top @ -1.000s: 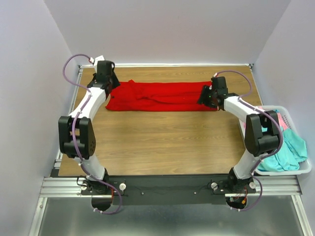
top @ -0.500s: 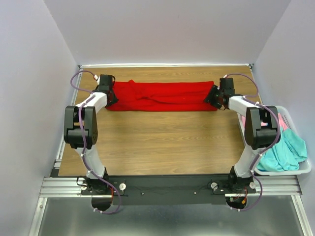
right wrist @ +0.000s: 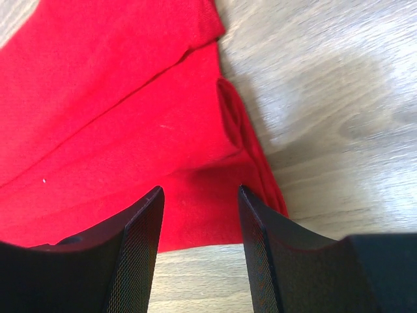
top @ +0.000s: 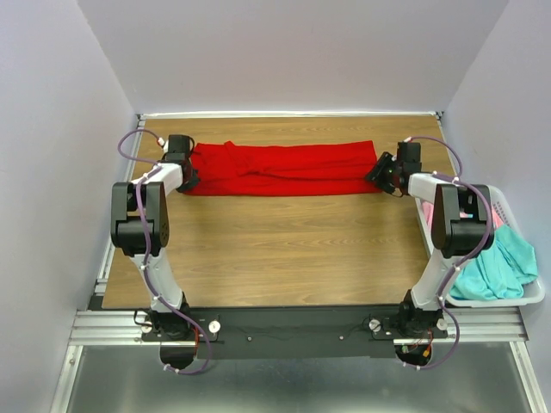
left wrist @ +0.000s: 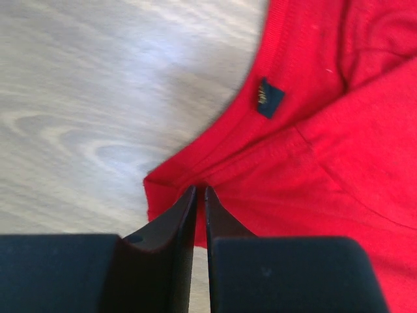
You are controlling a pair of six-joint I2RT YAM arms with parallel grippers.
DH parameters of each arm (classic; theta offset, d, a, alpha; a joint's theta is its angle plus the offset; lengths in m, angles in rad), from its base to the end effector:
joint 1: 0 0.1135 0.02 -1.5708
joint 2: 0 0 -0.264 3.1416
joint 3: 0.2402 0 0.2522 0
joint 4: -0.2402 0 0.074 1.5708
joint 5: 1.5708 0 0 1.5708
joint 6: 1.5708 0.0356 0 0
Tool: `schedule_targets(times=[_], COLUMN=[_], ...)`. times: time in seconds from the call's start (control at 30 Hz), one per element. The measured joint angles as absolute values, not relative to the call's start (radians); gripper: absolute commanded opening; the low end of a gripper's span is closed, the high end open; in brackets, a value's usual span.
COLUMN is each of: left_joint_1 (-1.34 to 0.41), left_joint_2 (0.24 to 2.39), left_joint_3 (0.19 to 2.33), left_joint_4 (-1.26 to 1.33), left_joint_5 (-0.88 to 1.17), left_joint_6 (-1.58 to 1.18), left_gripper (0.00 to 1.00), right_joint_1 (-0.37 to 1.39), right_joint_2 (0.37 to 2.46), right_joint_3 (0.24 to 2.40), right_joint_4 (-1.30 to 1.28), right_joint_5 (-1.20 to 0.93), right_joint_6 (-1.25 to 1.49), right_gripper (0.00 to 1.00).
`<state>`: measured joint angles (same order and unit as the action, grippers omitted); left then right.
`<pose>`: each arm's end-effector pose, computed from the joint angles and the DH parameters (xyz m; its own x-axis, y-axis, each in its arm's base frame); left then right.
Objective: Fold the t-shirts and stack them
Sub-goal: Fold the tshirt
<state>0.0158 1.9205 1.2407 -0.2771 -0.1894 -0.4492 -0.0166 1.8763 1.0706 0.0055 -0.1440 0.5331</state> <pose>0.4013 0.0130 0.1651 -0.6824 -0.4373 -0.5857 -0.4666 0.8774 -0.1115 0.3885 -0.0013 0.1518 -0.6603 0.5140 -0.5476 0.2927 0.8476 0.4427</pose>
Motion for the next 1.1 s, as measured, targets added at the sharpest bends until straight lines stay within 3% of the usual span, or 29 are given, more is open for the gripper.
schedule_targets(times=[0.4,0.5,0.6,0.63,0.7,0.87,1.1], left_joint_1=[0.080,0.080,0.079,0.079,0.079,0.060,-0.078], left_joint_2=[1.803,1.758,1.716,1.695,1.637,1.501,1.421], left_joint_3=[1.084,1.034,1.016,1.014,1.005,0.971,0.919], left_joint_4=[-0.270,-0.280,-0.298,-0.302,-0.302,-0.282,-0.261], left_joint_5=[-0.193,-0.188,-0.188,-0.189,-0.191,-0.192,-0.189], left_joint_6=[-0.437,-0.439,-0.439,-0.439,-0.444,-0.456,-0.437], left_gripper=[0.22,0.33,0.51,0.64,0.74,0.75,0.75], right_joint_1=[-0.040,-0.044,-0.043,-0.041,-0.030,0.044,0.312], right_joint_2=[1.856,1.825,1.803,1.794,1.777,1.728,1.750], right_joint_3=[1.048,1.024,1.022,1.022,1.022,1.052,1.163], right_joint_4=[0.005,-0.028,-0.078,-0.099,-0.131,-0.181,-0.180], right_joint_5=[-0.160,-0.159,-0.158,-0.154,-0.142,-0.098,-0.016], right_joint_6=[0.497,0.480,0.464,0.458,0.448,0.434,0.436], right_gripper=[0.58,0.60,0.61,0.61,0.61,0.61,0.59])
